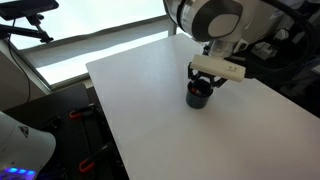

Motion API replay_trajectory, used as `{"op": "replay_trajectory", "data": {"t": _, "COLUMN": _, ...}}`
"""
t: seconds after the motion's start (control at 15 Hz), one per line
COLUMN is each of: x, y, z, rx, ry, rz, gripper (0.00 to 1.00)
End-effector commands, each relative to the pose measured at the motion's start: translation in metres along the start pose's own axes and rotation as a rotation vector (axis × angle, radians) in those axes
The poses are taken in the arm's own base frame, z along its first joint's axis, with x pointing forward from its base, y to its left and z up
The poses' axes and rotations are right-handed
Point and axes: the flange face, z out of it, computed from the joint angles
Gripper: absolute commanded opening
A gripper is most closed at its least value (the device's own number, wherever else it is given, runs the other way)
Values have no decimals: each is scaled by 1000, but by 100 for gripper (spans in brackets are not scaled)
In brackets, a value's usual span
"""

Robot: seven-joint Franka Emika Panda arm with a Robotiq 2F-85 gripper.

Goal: Take the marker from the cup and place it on the table

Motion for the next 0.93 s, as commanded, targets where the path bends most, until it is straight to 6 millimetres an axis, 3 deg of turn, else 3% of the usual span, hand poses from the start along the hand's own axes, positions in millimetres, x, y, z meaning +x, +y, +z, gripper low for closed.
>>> {"op": "replay_trajectory", "data": {"t": 0.0, "x": -7, "y": -3, "z": -9, "rx": 22, "ry": -5, "rz": 2, "gripper": 59}}
{"op": "replay_trajectory", "data": {"t": 0.2, "x": -9, "y": -3, "z": -8, "rx": 26, "ry": -9, "rz": 5, "gripper": 66}}
{"op": "replay_trajectory", "data": {"t": 0.27, "x": -10, "y": -3, "z": -8, "rx": 28, "ry": -10, "rz": 5, "gripper": 64}}
{"op": "replay_trajectory", "data": {"t": 0.4, "x": -11, "y": -2, "z": -8, "rx": 27, "ry": -11, "rz": 6, "gripper": 48}}
{"op": "replay_trajectory", "data": {"t": 0.47, "x": -12, "y": -1, "z": -8, "rx": 27, "ry": -11, "rz": 8, "gripper": 49}}
{"op": "replay_trajectory", "data": {"t": 0.6, "x": -14, "y": 0, "z": -8, "rx": 28, "ry": -14, "rz": 11, "gripper": 38}}
{"op": "replay_trajectory", "data": {"t": 0.67, "x": -15, "y": 1, "z": -7, "rx": 29, "ry": -15, "rz": 13, "gripper": 37}}
{"op": "replay_trajectory", "data": {"t": 0.8, "x": -17, "y": 1, "z": -7, "rx": 30, "ry": -18, "rz": 17, "gripper": 48}}
{"op": "replay_trajectory", "data": {"t": 0.87, "x": -18, "y": 2, "z": -6, "rx": 31, "ry": -19, "rz": 20, "gripper": 62}}
